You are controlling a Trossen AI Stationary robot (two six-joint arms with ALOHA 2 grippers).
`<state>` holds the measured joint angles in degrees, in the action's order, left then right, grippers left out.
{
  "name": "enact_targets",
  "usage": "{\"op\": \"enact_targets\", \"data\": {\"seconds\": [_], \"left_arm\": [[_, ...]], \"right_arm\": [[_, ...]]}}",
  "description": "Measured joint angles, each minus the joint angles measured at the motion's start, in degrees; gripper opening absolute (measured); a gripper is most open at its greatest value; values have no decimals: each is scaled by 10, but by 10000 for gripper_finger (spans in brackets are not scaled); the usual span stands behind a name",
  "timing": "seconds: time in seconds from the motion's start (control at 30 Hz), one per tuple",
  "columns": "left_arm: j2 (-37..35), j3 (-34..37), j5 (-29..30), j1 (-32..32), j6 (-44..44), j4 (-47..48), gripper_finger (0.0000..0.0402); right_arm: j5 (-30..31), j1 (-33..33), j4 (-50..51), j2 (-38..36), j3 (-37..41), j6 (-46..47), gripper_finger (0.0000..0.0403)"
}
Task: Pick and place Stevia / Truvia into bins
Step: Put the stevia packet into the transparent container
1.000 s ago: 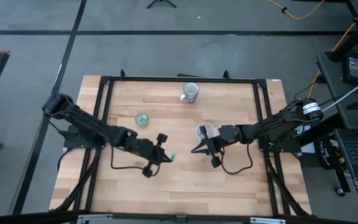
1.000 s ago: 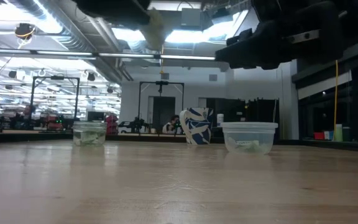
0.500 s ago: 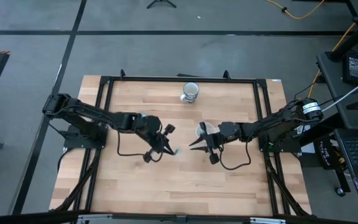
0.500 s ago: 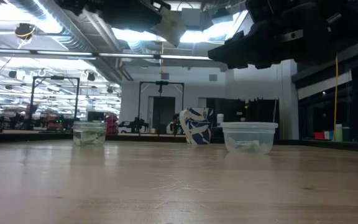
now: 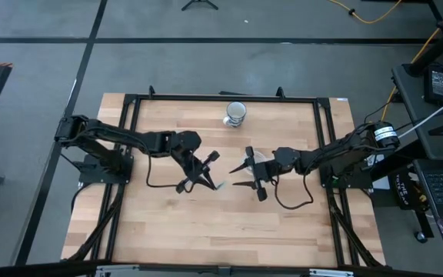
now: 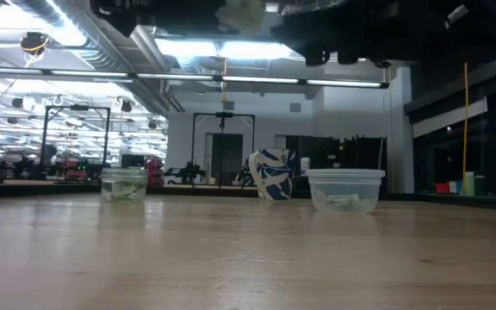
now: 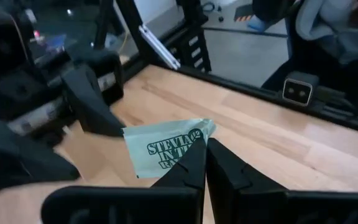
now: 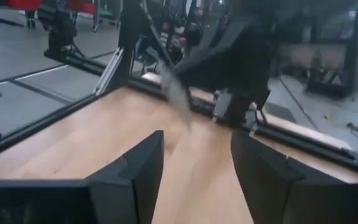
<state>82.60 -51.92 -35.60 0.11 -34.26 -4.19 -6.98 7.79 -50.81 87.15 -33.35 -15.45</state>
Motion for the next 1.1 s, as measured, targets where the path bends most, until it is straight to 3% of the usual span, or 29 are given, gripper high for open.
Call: {"op": "enact_targets", "data": {"seconds": [0.3,0.8,1.1], "left_arm": [[50,0,1,-1,5,-57,2],[58,0,0,-1,13,-77,2],[58,0,0,-1,21,-76,2]], "right_arm": [[-1,0,62,12,-38,1,195],[-2,0,52,49,-50,2,194],[-2,0,40,49,-49,1,155]]}}
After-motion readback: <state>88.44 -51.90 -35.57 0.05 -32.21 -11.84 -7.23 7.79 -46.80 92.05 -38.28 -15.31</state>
